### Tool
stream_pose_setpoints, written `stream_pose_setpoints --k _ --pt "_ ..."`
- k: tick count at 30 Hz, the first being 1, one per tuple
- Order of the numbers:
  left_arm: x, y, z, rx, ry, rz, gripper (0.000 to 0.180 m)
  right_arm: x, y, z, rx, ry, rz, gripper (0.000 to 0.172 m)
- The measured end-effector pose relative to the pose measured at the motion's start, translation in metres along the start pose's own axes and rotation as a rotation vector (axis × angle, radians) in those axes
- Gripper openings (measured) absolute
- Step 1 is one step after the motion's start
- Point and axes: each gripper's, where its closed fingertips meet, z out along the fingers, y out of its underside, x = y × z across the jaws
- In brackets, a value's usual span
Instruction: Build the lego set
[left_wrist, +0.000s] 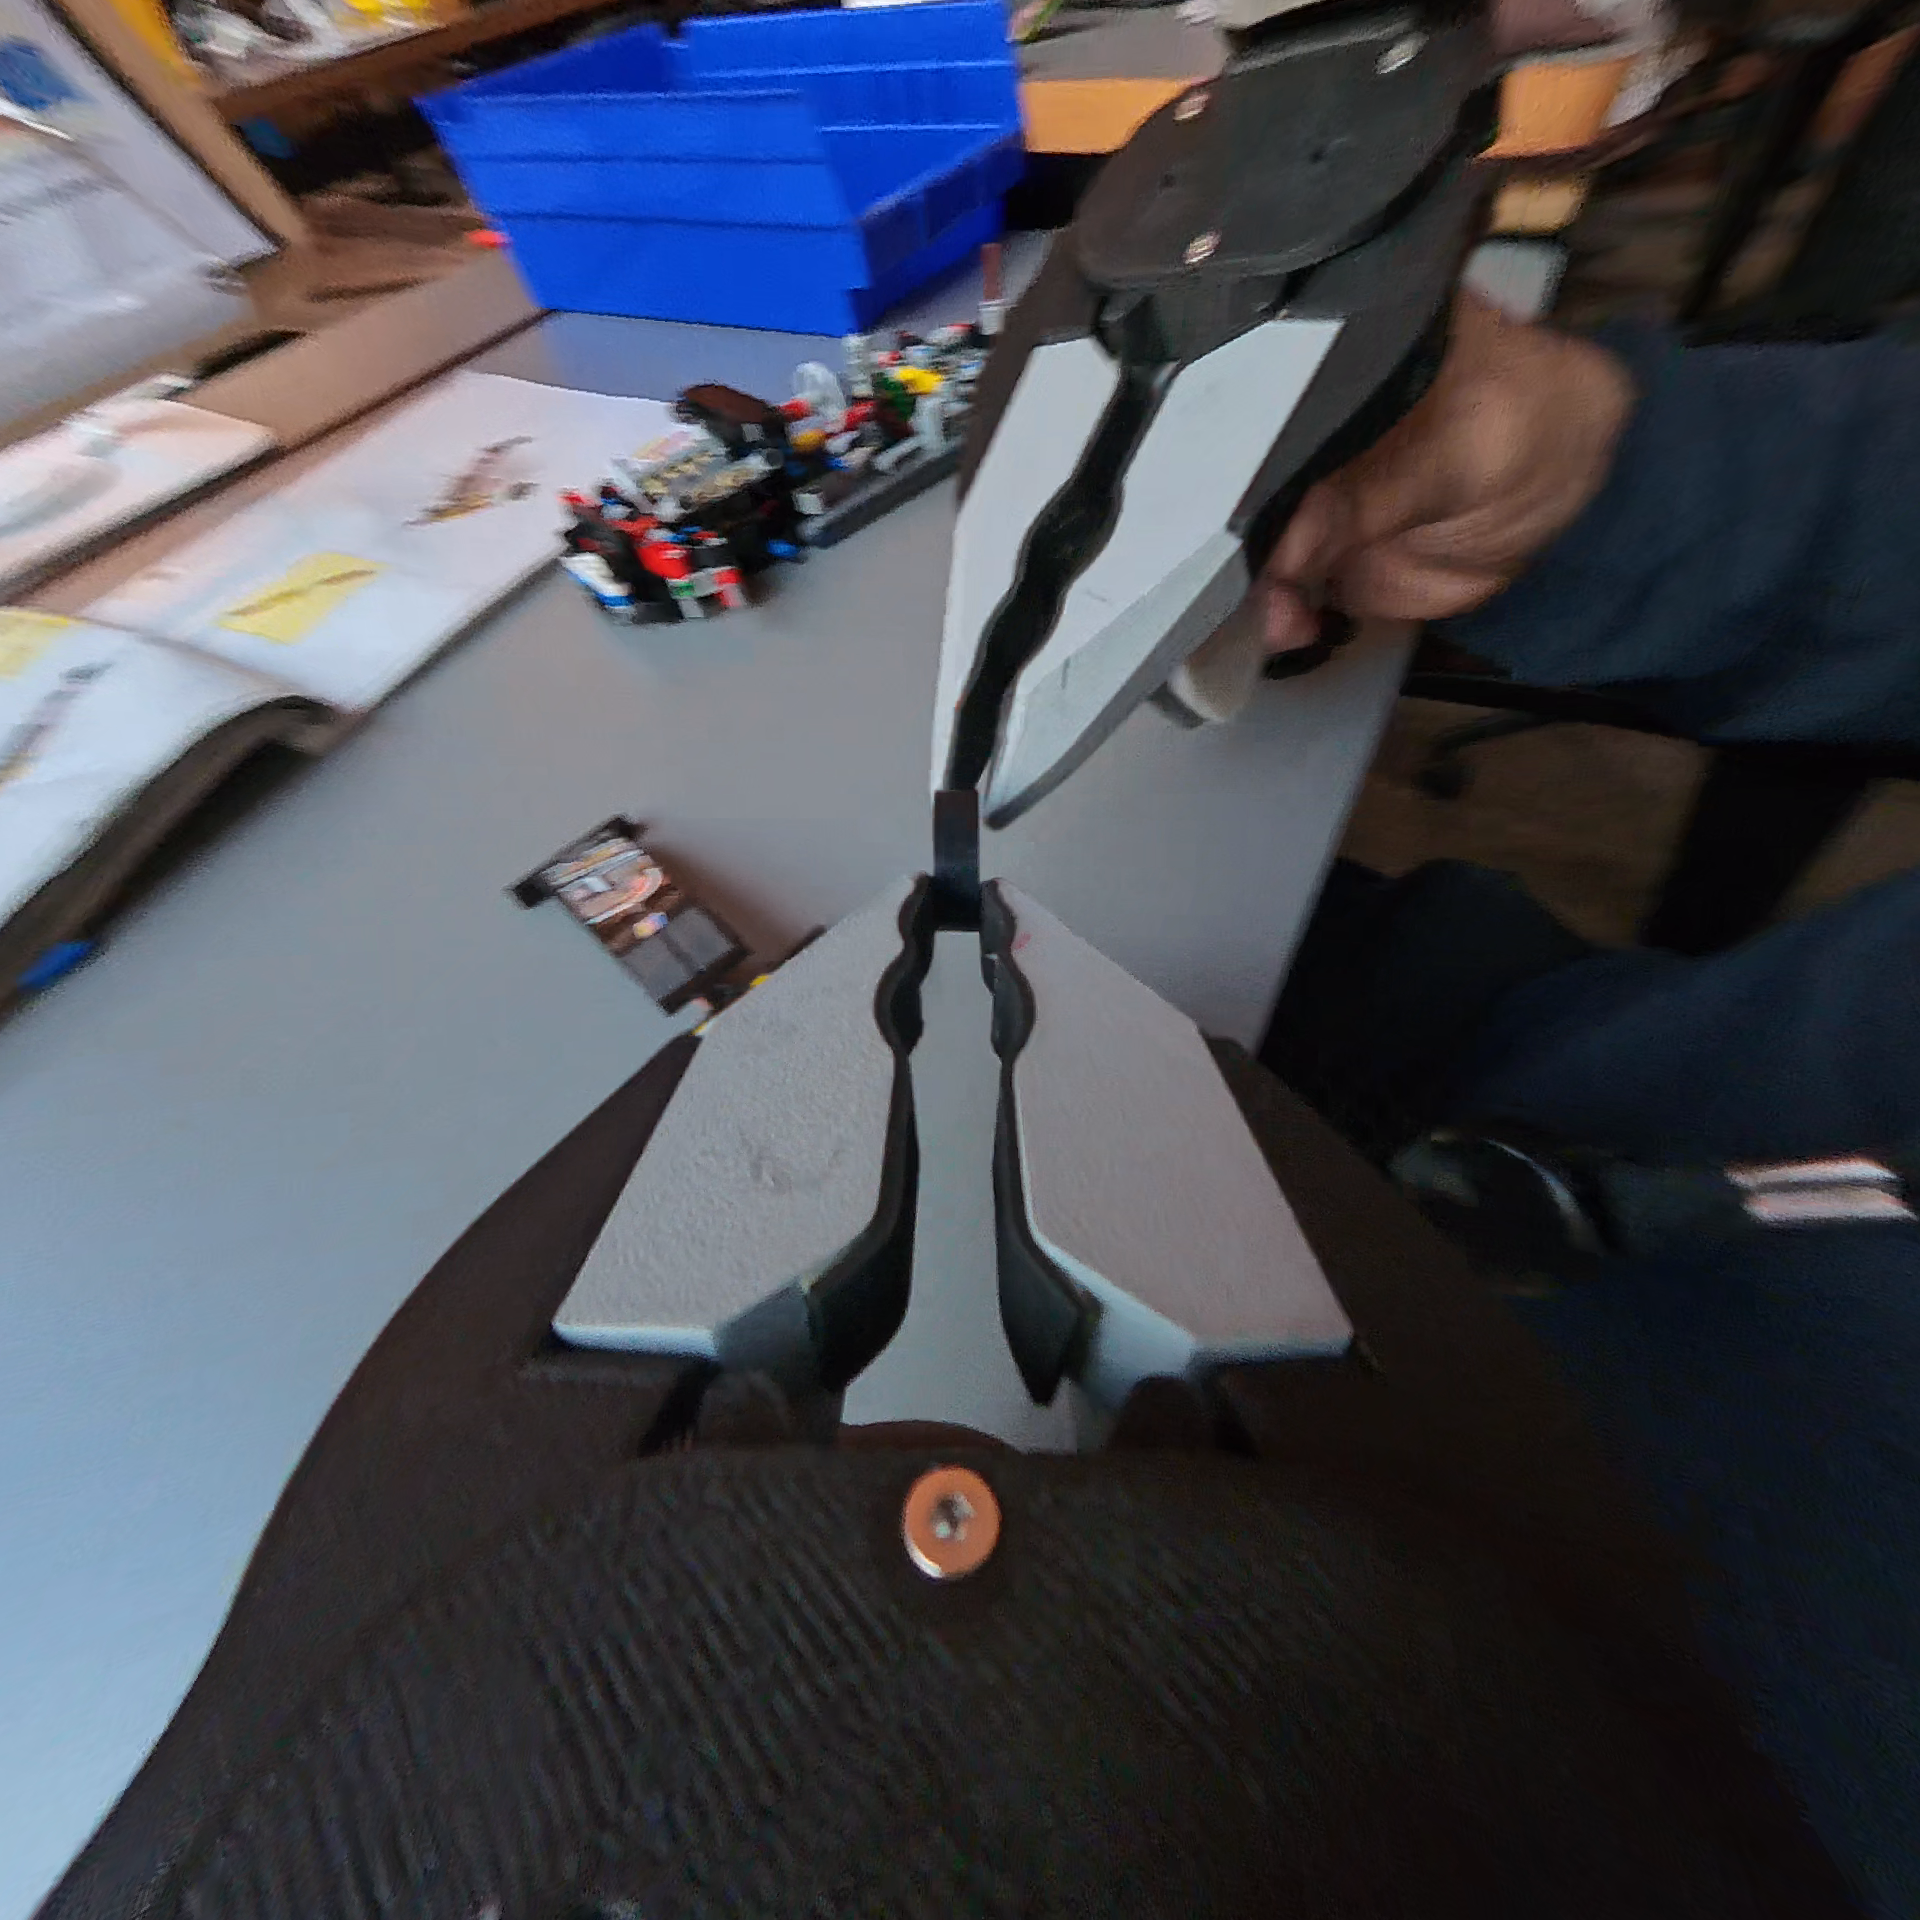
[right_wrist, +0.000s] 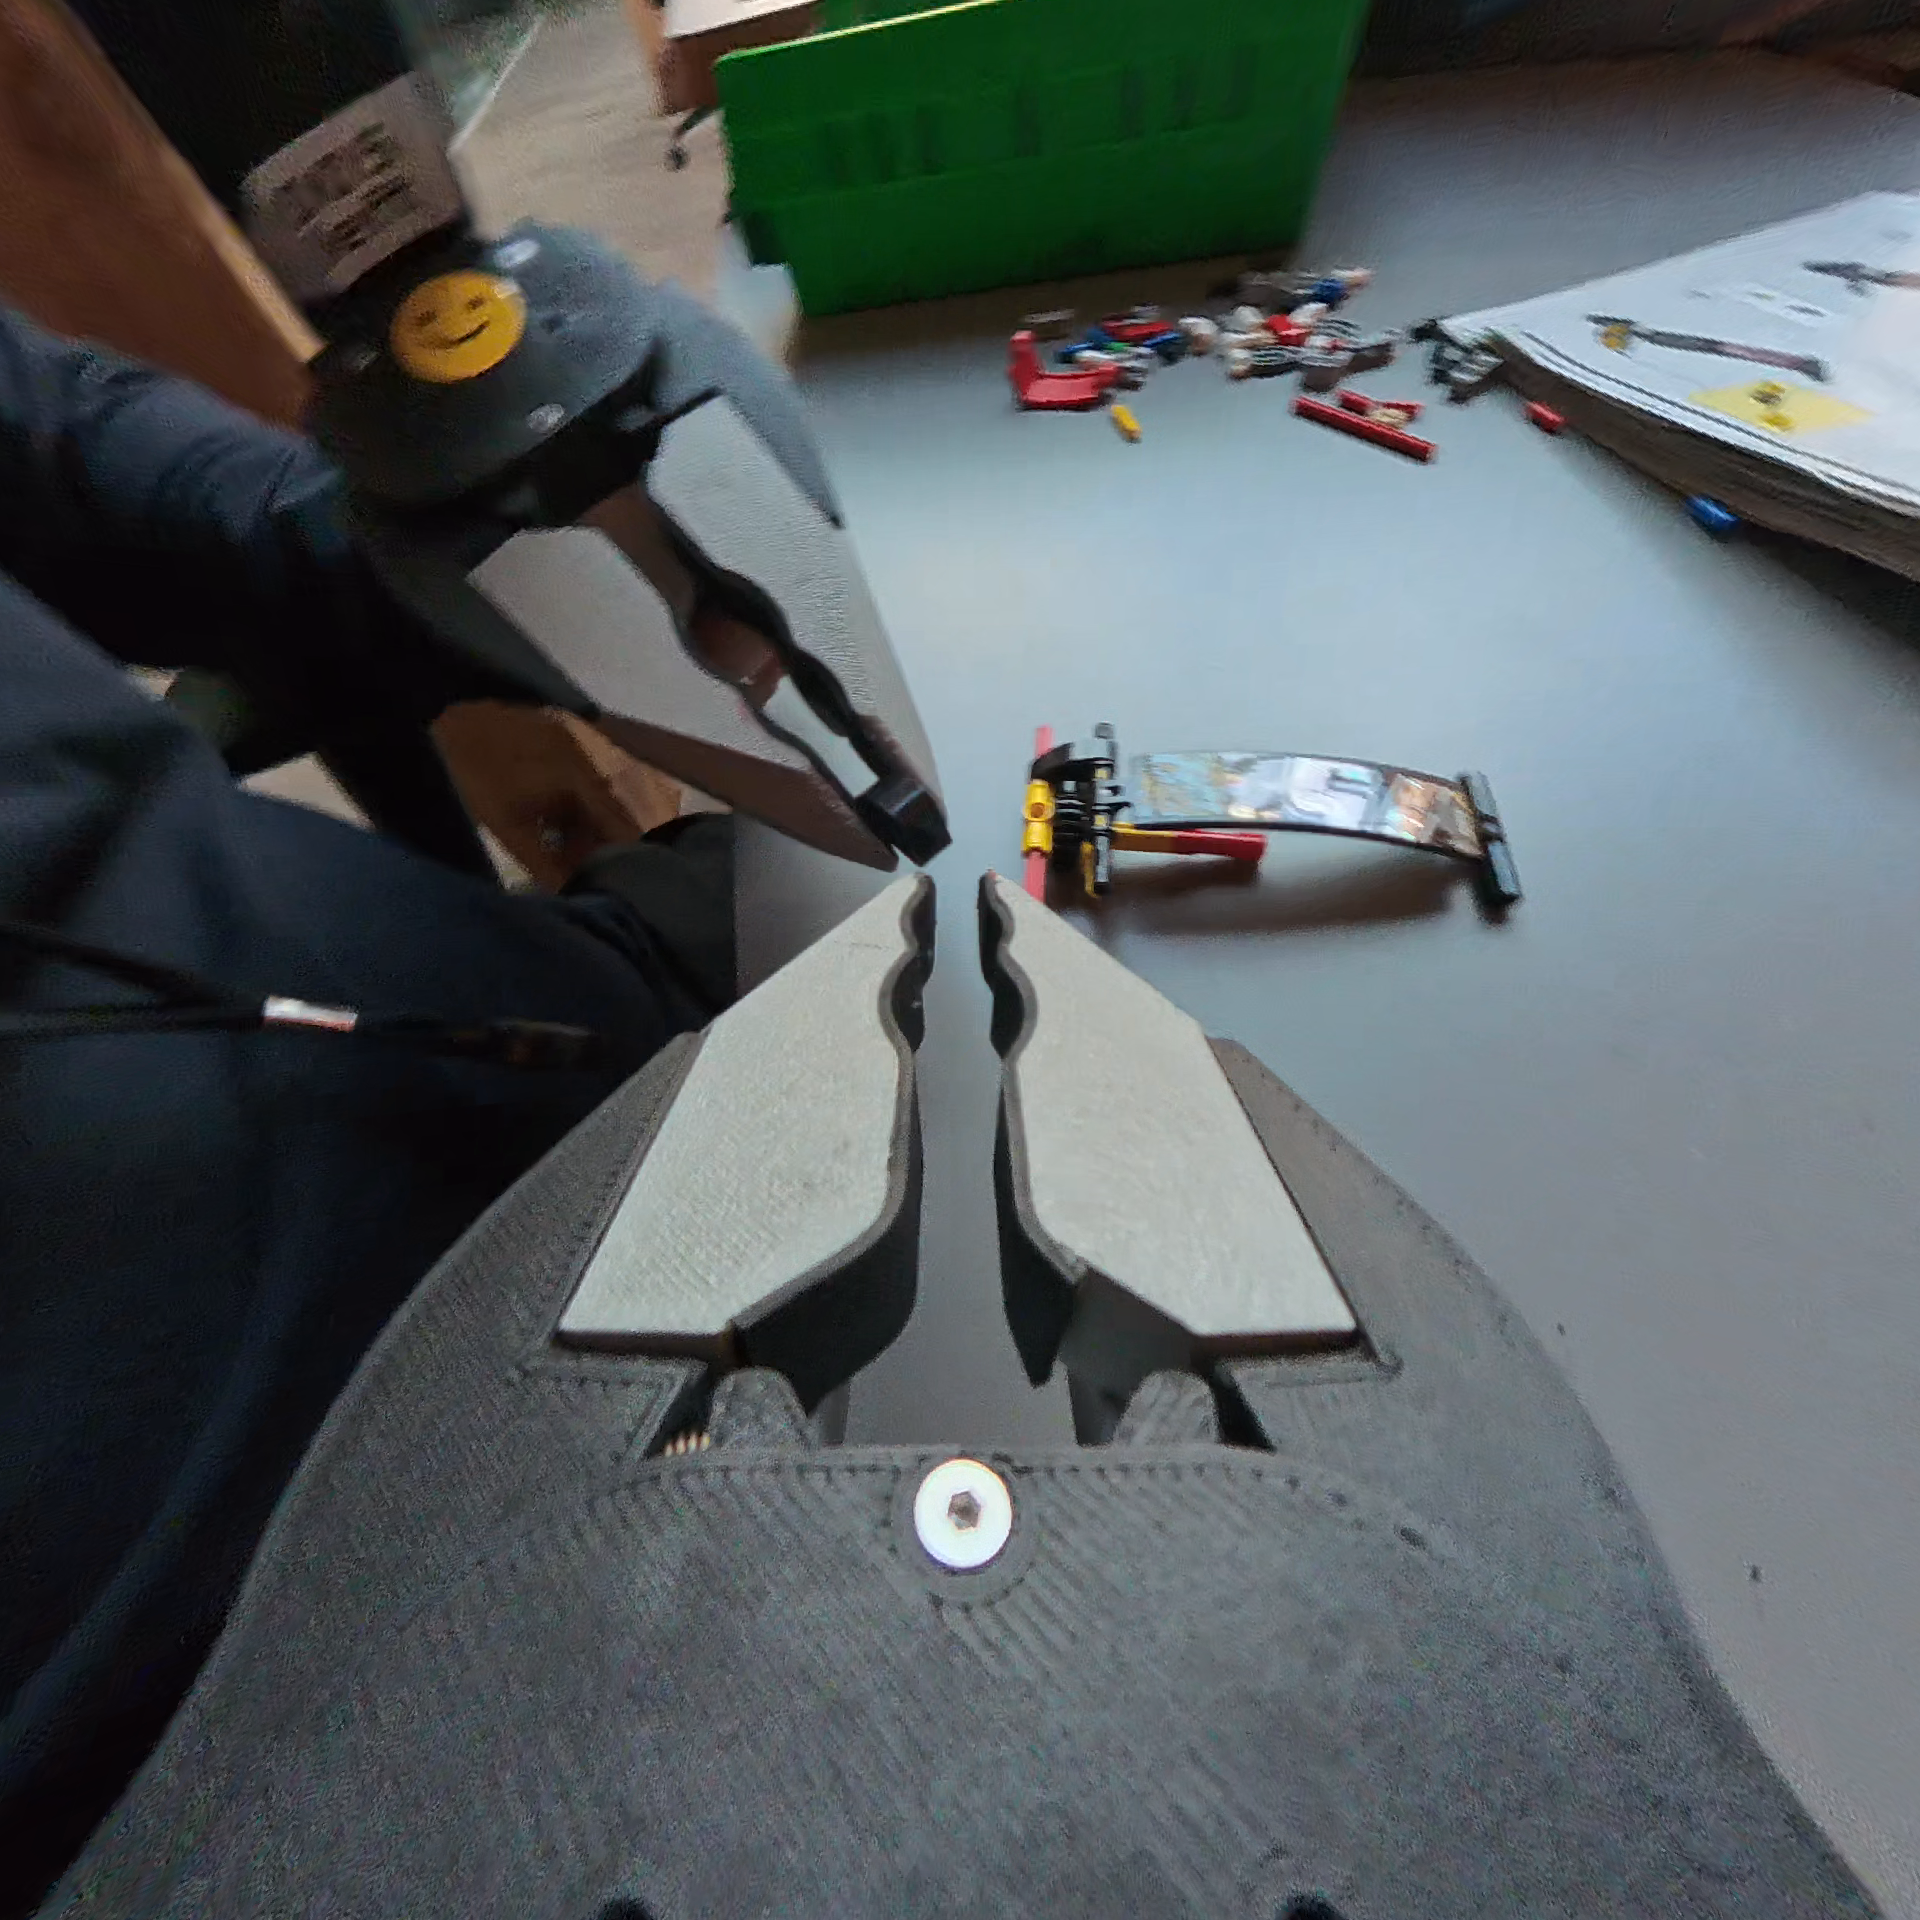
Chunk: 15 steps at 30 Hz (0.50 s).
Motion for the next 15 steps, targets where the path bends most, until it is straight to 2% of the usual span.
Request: stream_pose_setpoints --k 3,8,15 --pt "-0.014 0.001 0.004 -0.027 -0.156 0.043 0.006 0.009 -0.007 -0.004 0.09 0.076 0.142 0.01" --pt "-0.019 0.001 0.006 -0.048 -0.266 0.139 0.005 0.016 -0.007 -0.004 0.11 0.206 0.19 0.014" --pt "-0.012 -0.007 0.006 -0.026 -0.283 0.253 0.006 0.004 -0.016 0.006 0.176 0.059 0.297 0.016"
